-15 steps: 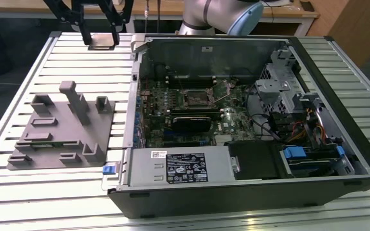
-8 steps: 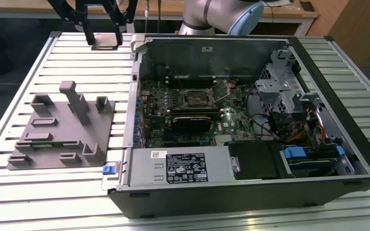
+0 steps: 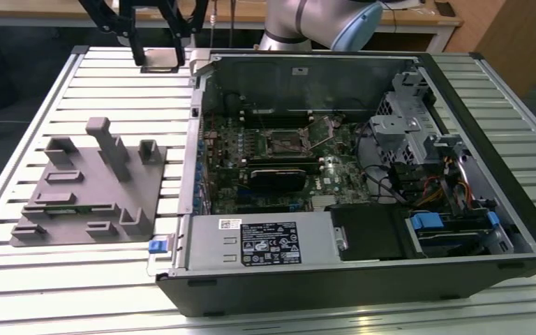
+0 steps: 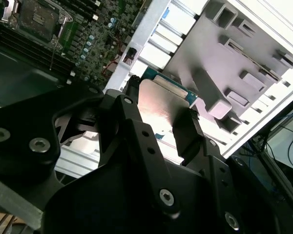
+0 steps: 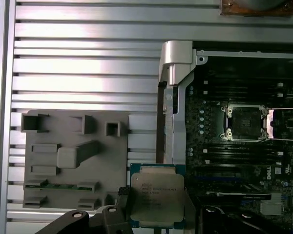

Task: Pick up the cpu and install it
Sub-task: 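Pick up the cpu and move it towards the insertion slot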

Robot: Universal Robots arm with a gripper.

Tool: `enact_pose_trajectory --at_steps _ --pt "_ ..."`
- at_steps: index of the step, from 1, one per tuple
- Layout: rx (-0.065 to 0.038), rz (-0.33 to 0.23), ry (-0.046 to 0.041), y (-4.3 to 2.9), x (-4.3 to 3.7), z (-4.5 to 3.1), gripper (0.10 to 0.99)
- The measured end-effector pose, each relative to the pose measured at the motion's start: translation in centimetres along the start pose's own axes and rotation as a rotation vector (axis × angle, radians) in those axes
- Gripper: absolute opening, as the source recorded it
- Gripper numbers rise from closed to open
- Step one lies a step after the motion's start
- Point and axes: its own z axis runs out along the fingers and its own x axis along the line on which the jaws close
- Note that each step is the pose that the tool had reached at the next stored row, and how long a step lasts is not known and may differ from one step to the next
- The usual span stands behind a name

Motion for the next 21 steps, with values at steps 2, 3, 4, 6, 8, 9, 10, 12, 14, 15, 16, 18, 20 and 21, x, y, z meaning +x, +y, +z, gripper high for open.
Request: enact_pose_trajectory --at_steps 2,3,4,6,8,9,10,12,14,15,16,18,20,21 --pt "0.000 0.000 0.0000 0.00 -0.23 0.00 0.529" --pt "0.000 0.000 0.0000 0.00 -0.33 0.00 0.529" --pt "0.000 0.000 0.0000 -0.01 -0.44 0.00 0.529" --pt "0.000 0.000 0.0000 -0.01 -0.66 0.00 0.529" --pt "0.000 0.000 0.0001 -0.01 -0.87 0.00 0.529" --pt "0.000 0.000 0.0000 -0.01 -0.98 0.00 0.529" --pt "0.000 0.000 0.0000 -0.01 -1.09 0.00 0.529" --pt "0.000 0.000 0.0000 -0.01 -1.41 0.01 0.529" --pt "0.000 0.000 0.0000 -0.02 -1.64 0.00 0.529" --pt "0.000 0.000 0.0000 -0.02 -1.75 0.01 0.529" --pt "0.000 0.000 0.0000 -0.02 -1.85 0.01 0.529" --pt "0.000 0.000 0.0000 -0.02 -2.09 0.01 0.529" --pt "0.000 0.000 0.0000 -0.02 -2.38 0.01 0.529" --pt "0.000 0.000 0.0000 -0.02 -2.53 0.01 0.529"
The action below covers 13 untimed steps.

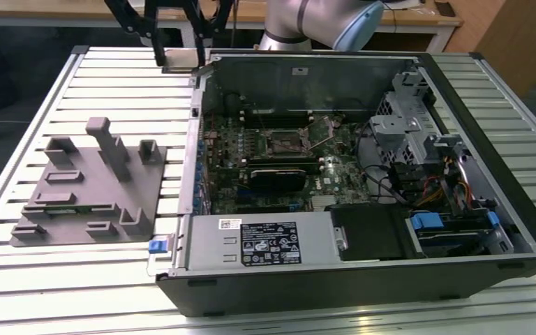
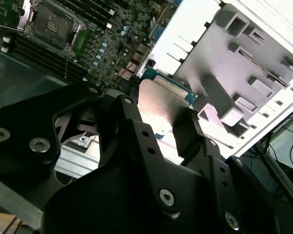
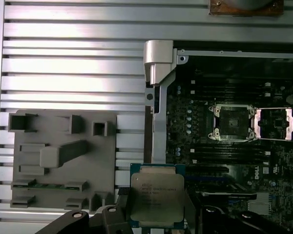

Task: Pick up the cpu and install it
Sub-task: 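Pick up the cpu and move it towards the insertion slot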

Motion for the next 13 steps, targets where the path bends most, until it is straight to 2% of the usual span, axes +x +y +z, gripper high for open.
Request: enact_pose_trajectory --at_steps 10,13 --pt "0.000 0.000 0.0000 -0.02 -1.38 0.16 0.529" --pt "-0.001 0.000 -0.0003 0.00 -2.08 0.26 0.529"
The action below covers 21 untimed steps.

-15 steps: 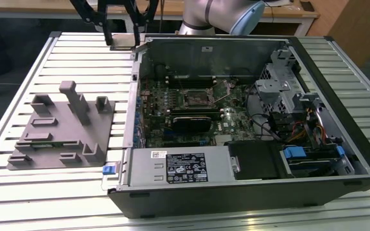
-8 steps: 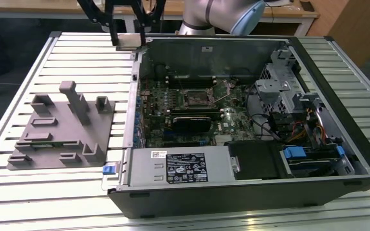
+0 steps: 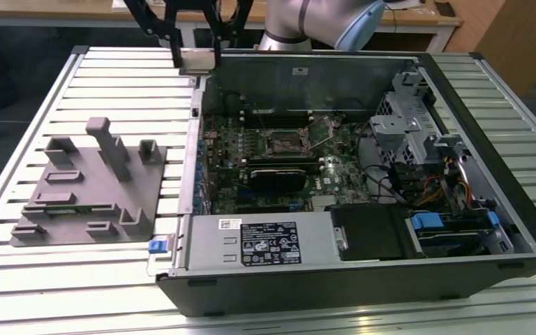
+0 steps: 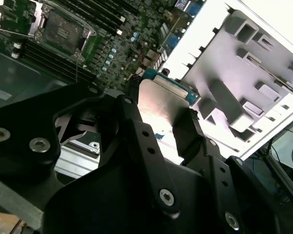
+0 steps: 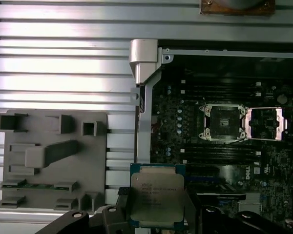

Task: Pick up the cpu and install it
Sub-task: 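Pick up the cpu and move it towards the insertion slot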

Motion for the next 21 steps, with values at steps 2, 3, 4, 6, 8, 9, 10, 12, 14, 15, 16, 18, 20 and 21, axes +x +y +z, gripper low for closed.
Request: enact_pose_trajectory --at_steps 2,3,4,6,8,9,10,12,14,15,16,18,20,21 --pt "-0.002 0.000 -0.0004 0.01 -0.68 0.05 0.529" --pt "-0.002 0.000 -0.0006 0.01 -0.93 0.06 0.529" --pt "-0.002 0.000 -0.0011 0.02 -1.22 0.09 0.529" --pt "-0.002 0.000 -0.0018 0.04 -1.80 0.12 0.529" --pt "-0.002 0.000 -0.0024 0.05 -2.36 0.15 0.529" --pt "-0.002 0.000 -0.0026 0.06 -2.63 0.16 0.529" --pt "-0.002 0.000 -0.0028 0.06 -2.93 0.17 0.529" --pt "-0.002 0.000 -0.0031 0.08 -3.52 0.20 0.529" --pt "-0.002 0.000 -0.0034 0.09 -4.10 0.22 0.529" --pt "-0.002 0.000 -0.0035 0.10 -4.37 0.23 0.529" --pt "-0.002 0.000 -0.0037 0.12 -4.64 0.25 0.529" --pt "-0.002 0.000 -0.0040 0.14 -5.16 0.28 0.529" --pt "-0.002 0.000 -0.0040 0.19 -5.70 0.32 0.529" --pt "-0.002 0.000 -0.0041 0.22 -5.97 0.34 0.529"
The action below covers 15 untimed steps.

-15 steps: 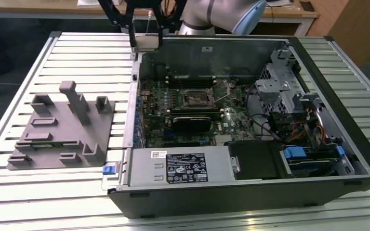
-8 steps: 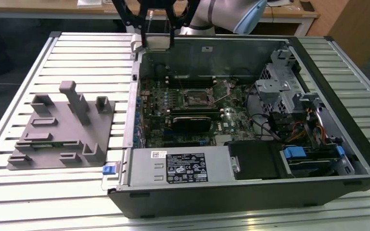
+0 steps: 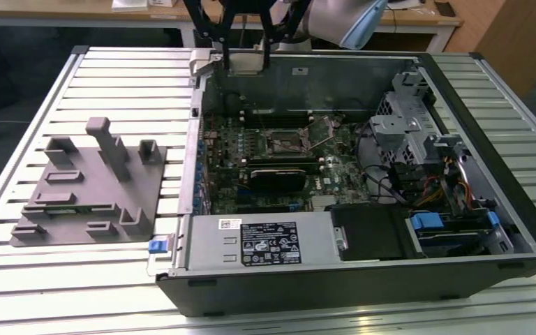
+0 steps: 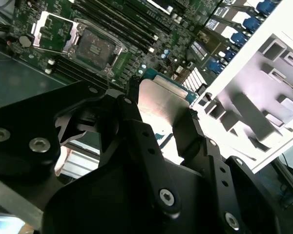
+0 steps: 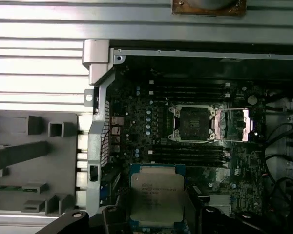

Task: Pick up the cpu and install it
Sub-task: 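Pick up the cpu and move it towards the insertion slot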

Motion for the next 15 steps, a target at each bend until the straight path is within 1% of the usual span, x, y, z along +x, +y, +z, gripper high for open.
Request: enact_pose_trajectory --at_steps 5,9,15 --pt "0.000 0.000 -0.0004 0.16 -1.39 0.20 0.529" --pt "0.000 0.000 -0.0004 0.39 -2.98 0.40 0.529" --pt "0.000 0.000 -0.0017 0.86 -5.08 0.68 0.529"
